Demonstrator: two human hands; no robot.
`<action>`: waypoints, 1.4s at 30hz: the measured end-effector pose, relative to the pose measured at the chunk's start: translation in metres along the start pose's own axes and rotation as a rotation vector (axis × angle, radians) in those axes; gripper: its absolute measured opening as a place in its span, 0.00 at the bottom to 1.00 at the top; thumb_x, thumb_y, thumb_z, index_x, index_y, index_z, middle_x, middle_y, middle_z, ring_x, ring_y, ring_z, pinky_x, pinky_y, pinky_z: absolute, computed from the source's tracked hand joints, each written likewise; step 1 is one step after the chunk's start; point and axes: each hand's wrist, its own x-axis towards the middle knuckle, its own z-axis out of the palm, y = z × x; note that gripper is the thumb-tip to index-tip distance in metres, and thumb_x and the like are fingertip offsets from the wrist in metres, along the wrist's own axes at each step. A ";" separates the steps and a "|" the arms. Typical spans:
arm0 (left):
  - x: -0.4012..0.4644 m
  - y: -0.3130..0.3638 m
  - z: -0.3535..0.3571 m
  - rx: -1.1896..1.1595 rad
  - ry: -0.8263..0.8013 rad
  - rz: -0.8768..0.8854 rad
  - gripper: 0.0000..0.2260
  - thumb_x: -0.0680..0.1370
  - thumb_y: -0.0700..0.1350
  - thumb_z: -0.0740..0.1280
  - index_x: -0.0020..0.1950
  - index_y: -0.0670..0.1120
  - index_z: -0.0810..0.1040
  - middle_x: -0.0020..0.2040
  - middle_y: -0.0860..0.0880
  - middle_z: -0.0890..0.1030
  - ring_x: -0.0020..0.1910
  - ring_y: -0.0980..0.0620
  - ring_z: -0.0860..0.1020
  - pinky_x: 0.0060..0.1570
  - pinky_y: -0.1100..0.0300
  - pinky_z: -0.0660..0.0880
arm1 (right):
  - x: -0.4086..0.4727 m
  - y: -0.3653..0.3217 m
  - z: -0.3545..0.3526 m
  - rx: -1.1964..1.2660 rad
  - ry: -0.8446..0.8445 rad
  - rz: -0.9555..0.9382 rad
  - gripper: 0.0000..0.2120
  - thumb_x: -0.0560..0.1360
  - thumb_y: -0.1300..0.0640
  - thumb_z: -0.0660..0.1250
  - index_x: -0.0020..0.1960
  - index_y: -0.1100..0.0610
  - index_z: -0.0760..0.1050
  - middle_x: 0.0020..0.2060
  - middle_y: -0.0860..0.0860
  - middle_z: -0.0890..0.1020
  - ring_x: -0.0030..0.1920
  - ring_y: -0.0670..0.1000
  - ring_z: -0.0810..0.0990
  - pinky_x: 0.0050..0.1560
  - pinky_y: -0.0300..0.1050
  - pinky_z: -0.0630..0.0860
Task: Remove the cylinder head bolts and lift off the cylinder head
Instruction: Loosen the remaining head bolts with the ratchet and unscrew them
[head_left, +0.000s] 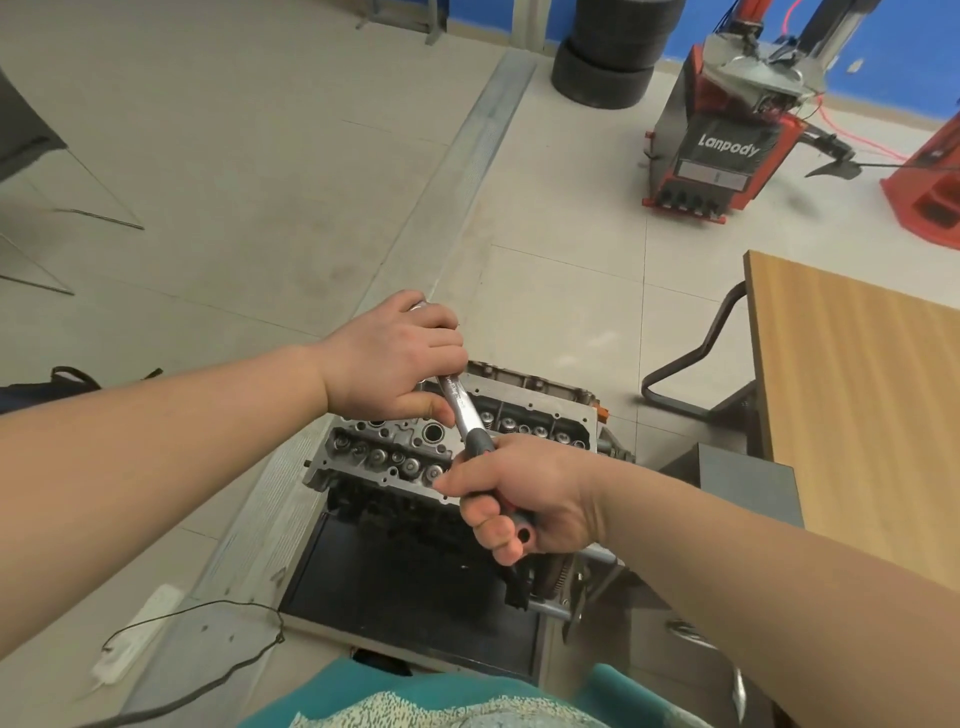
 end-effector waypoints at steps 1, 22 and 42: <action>0.000 0.000 0.000 0.004 0.001 -0.002 0.25 0.81 0.70 0.57 0.47 0.48 0.76 0.45 0.52 0.79 0.56 0.43 0.77 0.58 0.44 0.70 | 0.000 0.000 -0.001 -0.008 0.000 0.003 0.13 0.85 0.58 0.64 0.43 0.54 0.66 0.29 0.49 0.66 0.25 0.47 0.64 0.26 0.38 0.64; 0.003 0.016 0.004 0.036 0.018 -0.162 0.25 0.80 0.70 0.56 0.47 0.49 0.75 0.45 0.53 0.79 0.59 0.43 0.77 0.60 0.41 0.70 | -0.003 -0.013 -0.033 -0.175 -0.143 0.034 0.19 0.82 0.60 0.67 0.33 0.54 0.67 0.27 0.49 0.68 0.25 0.47 0.68 0.28 0.40 0.67; 0.013 0.035 0.002 0.073 0.008 -0.331 0.29 0.79 0.71 0.54 0.48 0.47 0.78 0.47 0.52 0.81 0.59 0.43 0.79 0.60 0.39 0.71 | -0.011 -0.033 -0.055 -0.341 -0.231 0.086 0.20 0.83 0.61 0.64 0.32 0.55 0.68 0.25 0.49 0.69 0.25 0.47 0.70 0.30 0.40 0.72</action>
